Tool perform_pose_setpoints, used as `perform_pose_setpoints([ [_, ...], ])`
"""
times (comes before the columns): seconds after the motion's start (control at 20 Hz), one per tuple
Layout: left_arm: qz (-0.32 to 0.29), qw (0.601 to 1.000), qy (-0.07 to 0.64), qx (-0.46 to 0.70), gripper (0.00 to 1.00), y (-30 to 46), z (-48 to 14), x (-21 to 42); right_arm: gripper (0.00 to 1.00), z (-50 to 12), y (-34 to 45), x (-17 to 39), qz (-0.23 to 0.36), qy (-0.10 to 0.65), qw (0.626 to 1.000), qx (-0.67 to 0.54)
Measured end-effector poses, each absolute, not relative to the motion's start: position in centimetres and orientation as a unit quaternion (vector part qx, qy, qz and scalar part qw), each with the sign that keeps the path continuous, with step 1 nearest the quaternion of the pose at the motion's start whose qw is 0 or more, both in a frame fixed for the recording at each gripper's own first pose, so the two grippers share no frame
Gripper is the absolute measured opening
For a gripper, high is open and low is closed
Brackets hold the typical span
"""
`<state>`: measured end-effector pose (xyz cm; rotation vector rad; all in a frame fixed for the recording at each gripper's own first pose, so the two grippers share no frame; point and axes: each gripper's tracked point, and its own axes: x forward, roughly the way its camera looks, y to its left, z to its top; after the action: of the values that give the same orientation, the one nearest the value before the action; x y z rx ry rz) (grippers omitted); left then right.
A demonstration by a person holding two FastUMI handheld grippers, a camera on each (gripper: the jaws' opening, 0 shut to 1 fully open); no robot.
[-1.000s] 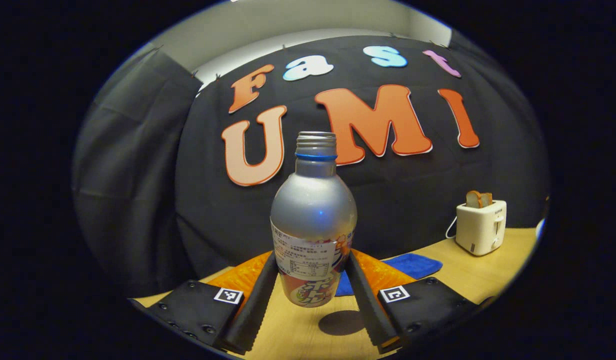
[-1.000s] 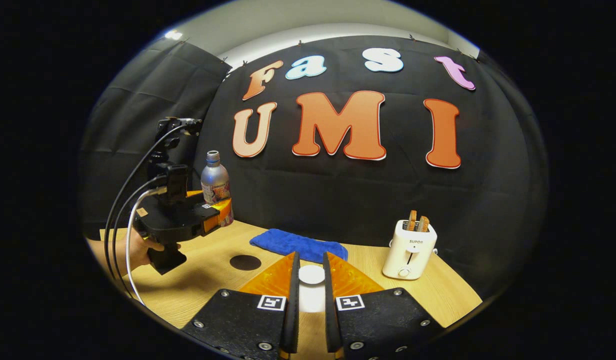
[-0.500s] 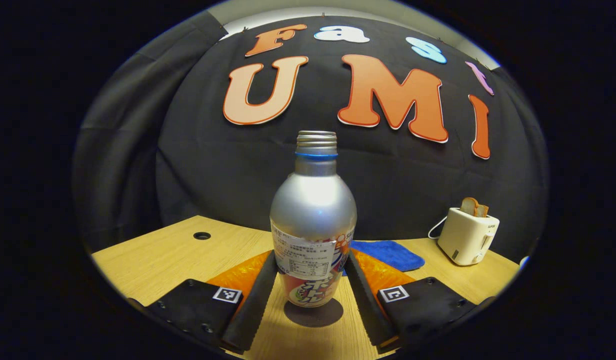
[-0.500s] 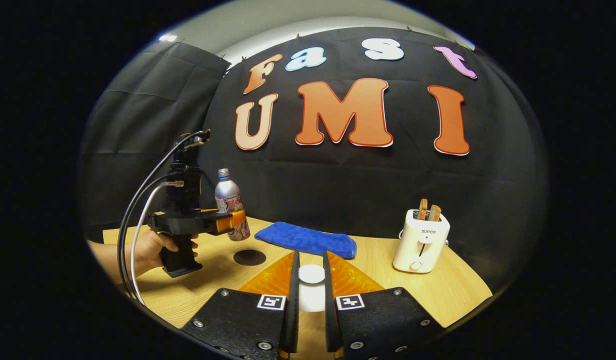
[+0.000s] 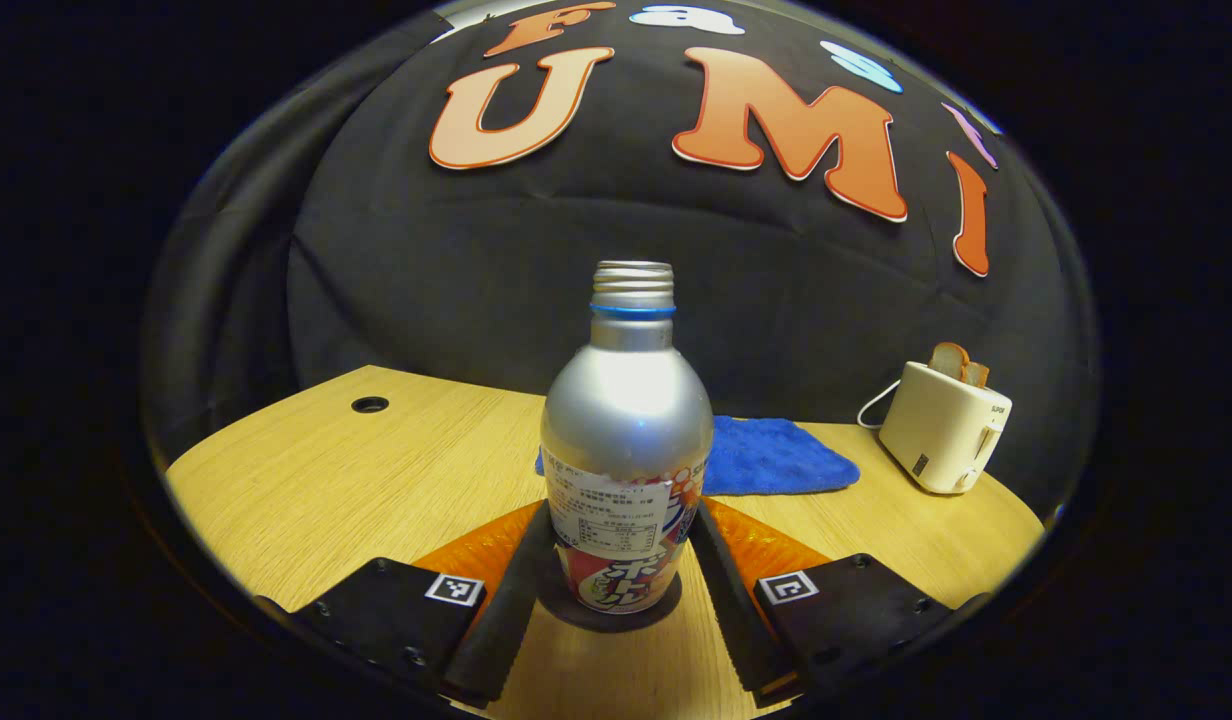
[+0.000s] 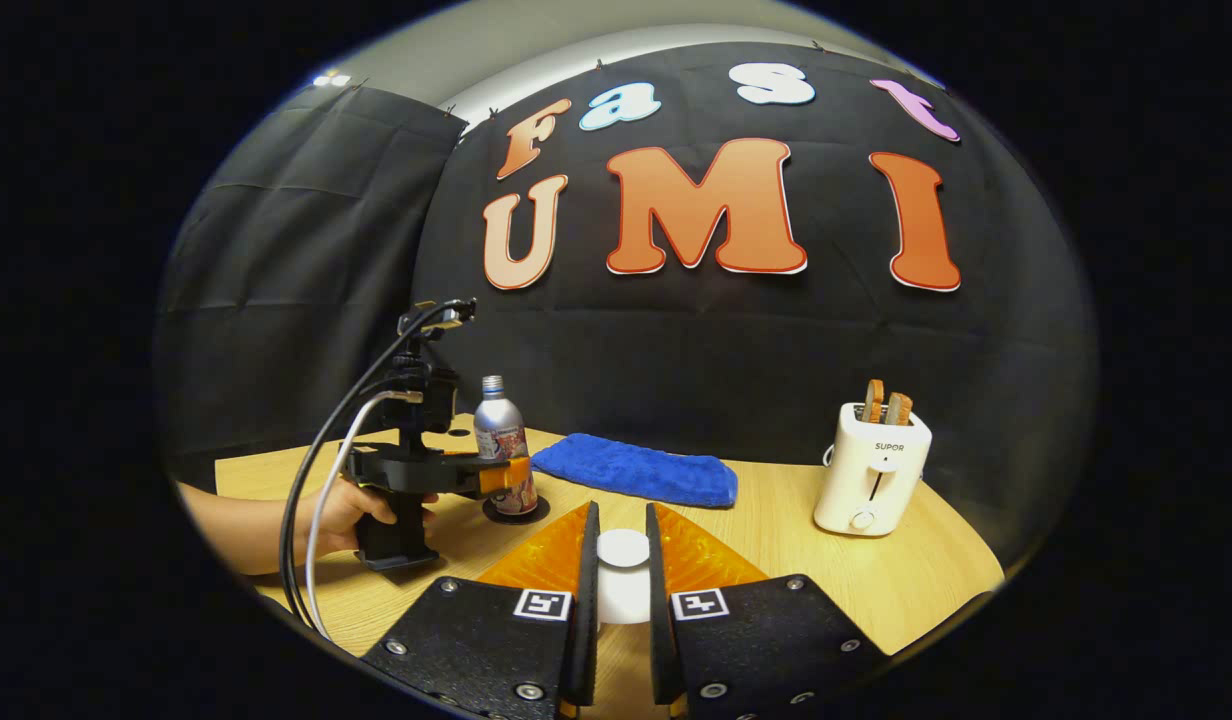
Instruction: Open the teacup lid with one hand, grasp the water bottle and pour water into the teacup with the other hand; after pouring, place the water bottle on the coaster and then close the teacup lid.
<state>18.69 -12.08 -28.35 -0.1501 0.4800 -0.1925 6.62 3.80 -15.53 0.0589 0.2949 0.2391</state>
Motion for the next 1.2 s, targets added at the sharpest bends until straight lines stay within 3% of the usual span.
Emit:
perform_pose_setpoints([
  [0.35, -0.12, 0.959, 0.246, -0.072, 0.89, -12.8, -28.2, 18.0, 0.23, -15.8, 6.1, 6.6, 0.142, 0.149, 0.978, 0.04],
  [0.45, -0.121, 0.959, 0.246, -0.069, 0.98, -12.4, -27.8, 17.5, 0.23, -15.9, 6.5, 6.7, 0.146, 0.148, 0.977, 0.04],
  [1.2, -0.1, 0.978, 0.172, -0.063, 0.98, -6.2, -20.3, 9.7, 0.23, -19.9, 10.0, 6.5, 0.168, 0.182, 0.968, 0.045],
])
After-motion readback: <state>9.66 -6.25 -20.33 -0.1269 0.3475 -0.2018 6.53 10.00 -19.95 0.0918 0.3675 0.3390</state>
